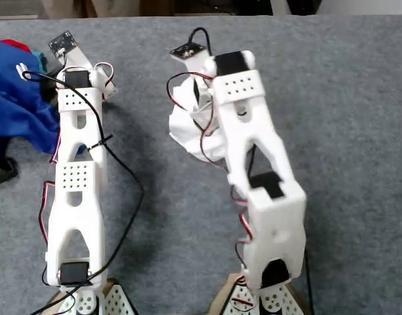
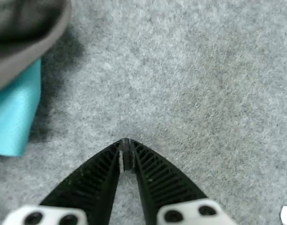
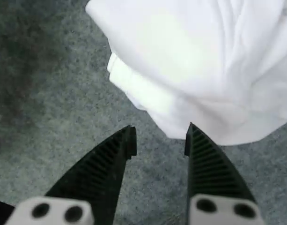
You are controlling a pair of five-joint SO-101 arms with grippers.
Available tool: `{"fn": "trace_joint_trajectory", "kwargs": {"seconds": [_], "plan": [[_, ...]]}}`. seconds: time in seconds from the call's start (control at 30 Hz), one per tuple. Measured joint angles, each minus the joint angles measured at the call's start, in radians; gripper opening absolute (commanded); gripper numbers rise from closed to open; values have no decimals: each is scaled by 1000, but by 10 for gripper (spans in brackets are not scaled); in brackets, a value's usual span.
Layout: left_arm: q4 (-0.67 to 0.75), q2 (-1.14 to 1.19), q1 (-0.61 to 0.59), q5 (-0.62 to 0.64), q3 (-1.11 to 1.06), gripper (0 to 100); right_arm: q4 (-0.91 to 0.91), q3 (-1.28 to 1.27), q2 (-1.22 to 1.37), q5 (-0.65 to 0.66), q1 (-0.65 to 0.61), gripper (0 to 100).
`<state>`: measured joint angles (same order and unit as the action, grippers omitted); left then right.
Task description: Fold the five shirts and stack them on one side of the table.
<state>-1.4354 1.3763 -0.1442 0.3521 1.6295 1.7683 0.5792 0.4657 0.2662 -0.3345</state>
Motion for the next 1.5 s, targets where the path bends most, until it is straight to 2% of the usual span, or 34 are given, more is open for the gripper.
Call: {"fn": "trace_joint_trajectory", "kwargs": {"seconds": [0.17, 0.3, 0.4, 0.5, 0.67, 0.73, 0.87, 1.3, 1.5], "plan": [[0, 0, 0, 0, 0, 19, -52, -272, -295, 0, -28, 184], [0, 0, 0, 0, 0, 19, -235, -549, -419, 2, -86, 184], [0, 0, 0, 0, 0, 19, -405, -684, -407, 0, -95, 184], [0, 0, 0, 0, 0, 19, -539, -698, -330, 14, -97, 184], [0, 0, 0, 0, 0, 19, -629, -617, -95, 21, -91, 181], [0, 0, 0, 0, 0, 19, -628, -542, -3, 21, -72, 168], [0, 0, 0, 0, 0, 19, -552, -373, 130, 21, -37, 43], [0, 0, 0, 0, 0, 19, -233, 87, 157, 21, 143, 12], [0, 0, 0, 0, 0, 19, -176, 147, 157, 21, 245, 29]]}}
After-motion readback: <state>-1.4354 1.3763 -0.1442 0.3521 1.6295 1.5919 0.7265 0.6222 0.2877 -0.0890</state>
